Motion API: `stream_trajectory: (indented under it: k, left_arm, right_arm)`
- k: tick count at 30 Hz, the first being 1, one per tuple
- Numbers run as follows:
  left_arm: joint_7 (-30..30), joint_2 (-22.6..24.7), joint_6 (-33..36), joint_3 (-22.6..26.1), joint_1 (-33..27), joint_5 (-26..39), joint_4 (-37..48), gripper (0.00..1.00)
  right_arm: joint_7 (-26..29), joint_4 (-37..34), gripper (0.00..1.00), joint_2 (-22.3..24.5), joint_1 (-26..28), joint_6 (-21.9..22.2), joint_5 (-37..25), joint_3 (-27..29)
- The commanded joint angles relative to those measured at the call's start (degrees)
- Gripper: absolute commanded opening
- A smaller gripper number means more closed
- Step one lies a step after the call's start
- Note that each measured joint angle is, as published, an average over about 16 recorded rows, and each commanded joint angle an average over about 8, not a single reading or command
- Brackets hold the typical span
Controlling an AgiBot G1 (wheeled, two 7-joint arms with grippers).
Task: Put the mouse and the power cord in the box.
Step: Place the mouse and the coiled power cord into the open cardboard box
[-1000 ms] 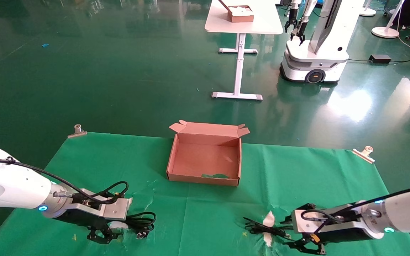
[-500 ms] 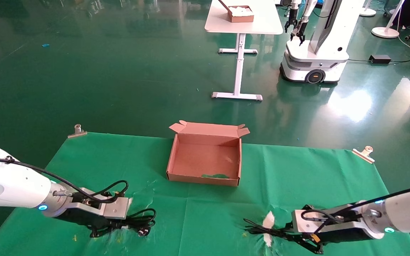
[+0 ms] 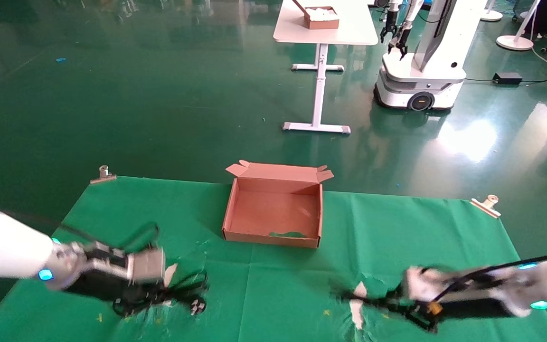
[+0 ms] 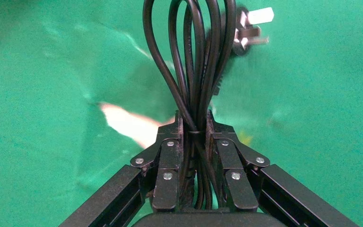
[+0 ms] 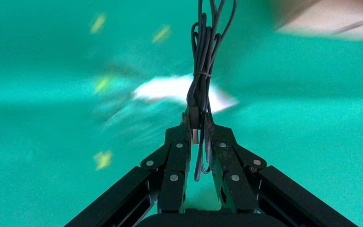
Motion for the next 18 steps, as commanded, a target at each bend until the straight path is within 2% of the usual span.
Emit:
stream_trajectory:
  k: [1, 5, 8, 13, 18]
  left_arm:
    - [-2.1, -0.9, 2.2, -1.2, -1.4, -1.7, 1.6, 0.0]
    - [-9.3, -1.4, 3.0, -5.3, -5.4, -7.7, 3.9, 0.0]
    - [-13.9, -0.6, 0.3, -7.8, -8.1, -11.3, 4.4, 0.0]
    - [-18.7, 1.4, -8.7, -10.5, -11.7, -15.5, 3.5, 0.0]
    - [-20.5, 2.0, -16.2, -11.7, -13.5, -17.3, 2.9, 0.0]
  right_arm:
    - [0.0, -0.5, 0.0, 1.8, 0.4, -1.7, 2.0, 1.4]
    - [1.0, 1.3, 0.0, 4.4, 4.8, -4.5, 3.5, 2.5]
    - [3.6, 3.5, 0.0, 3.8, 8.8, -4.0, 3.0, 2.2]
    - [8.9, 7.0, 0.0, -2.6, 13.2, 1.4, 0.6, 0.7]
    - [11.1, 7.4, 0.0, -11.2, 13.1, 8.6, -0.9, -0.2]
